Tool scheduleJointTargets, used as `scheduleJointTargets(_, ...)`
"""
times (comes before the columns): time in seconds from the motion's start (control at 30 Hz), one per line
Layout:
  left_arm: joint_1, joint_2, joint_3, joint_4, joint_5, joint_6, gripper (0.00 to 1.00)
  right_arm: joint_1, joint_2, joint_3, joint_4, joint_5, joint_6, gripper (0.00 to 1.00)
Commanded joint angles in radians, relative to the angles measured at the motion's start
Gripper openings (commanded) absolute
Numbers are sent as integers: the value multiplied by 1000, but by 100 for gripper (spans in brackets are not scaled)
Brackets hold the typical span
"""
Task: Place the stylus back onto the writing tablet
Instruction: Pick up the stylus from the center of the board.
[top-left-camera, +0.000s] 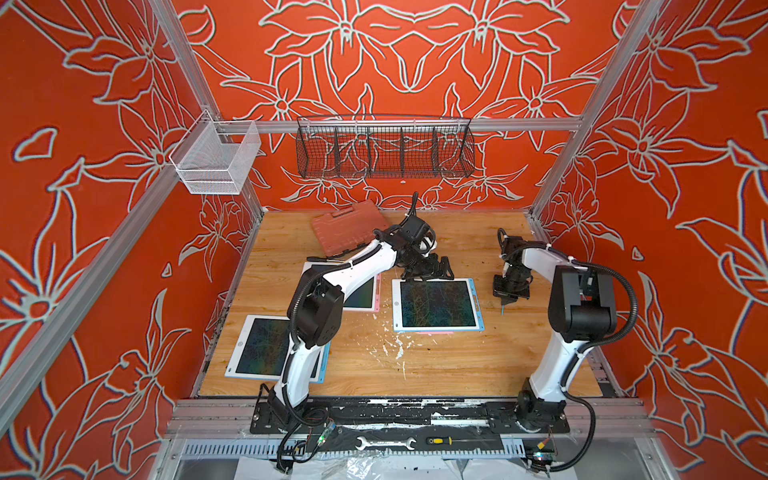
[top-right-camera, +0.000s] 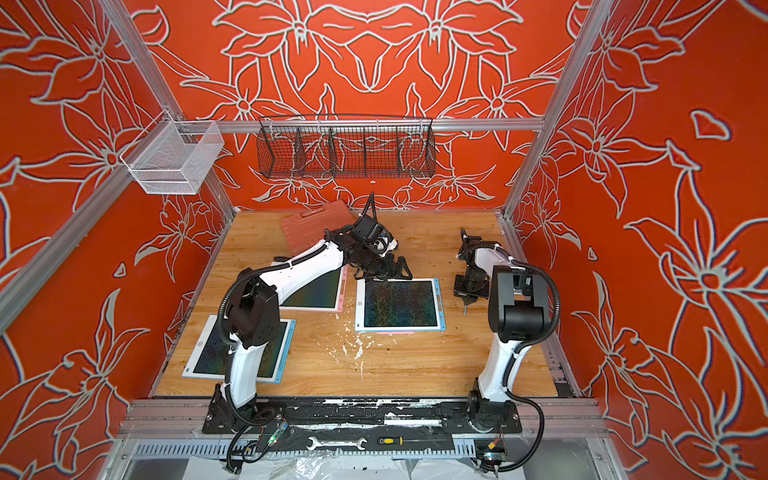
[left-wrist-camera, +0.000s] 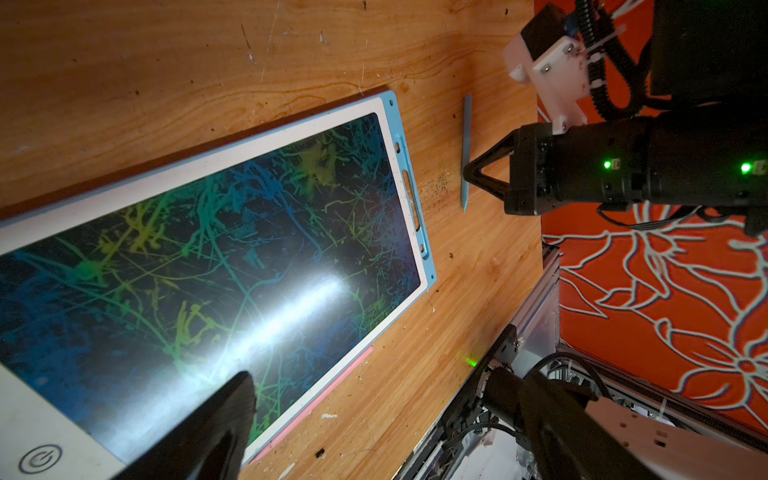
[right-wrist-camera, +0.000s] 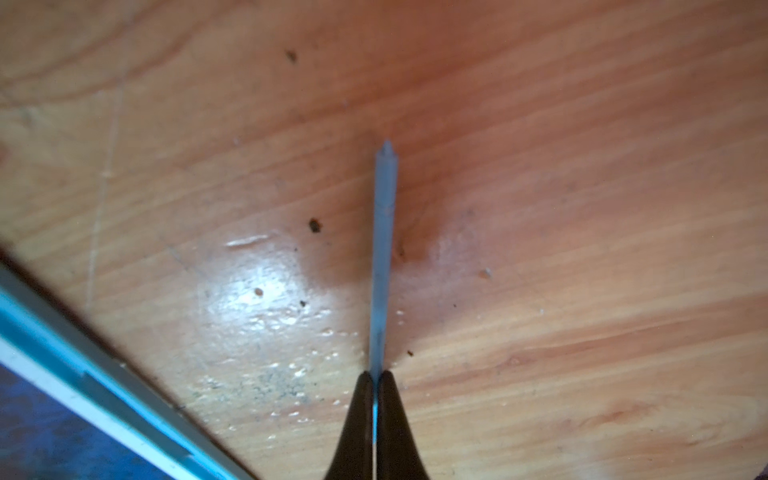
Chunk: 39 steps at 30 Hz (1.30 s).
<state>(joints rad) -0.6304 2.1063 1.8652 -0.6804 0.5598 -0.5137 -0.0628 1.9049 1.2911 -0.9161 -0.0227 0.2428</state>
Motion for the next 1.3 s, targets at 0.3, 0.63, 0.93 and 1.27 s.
scheduleJointTargets(0.3,8,-30,2,-12,-1,-3,97,19,32,-6,-3,-31,-16,0)
scheduleJointTargets(0.63,8,-33,-3,-11,-4,-8,97,37,63,-12,14,-13,-10,0)
scheduleJointTargets(0.93,8,-33,-3,-13,-5,-6,98,44,75,-15,16,10,-12,8)
scheduleJointTargets(1.27,14,-45,-19,-11,-12,-2,97,47,91,-21,27,21,-14,4)
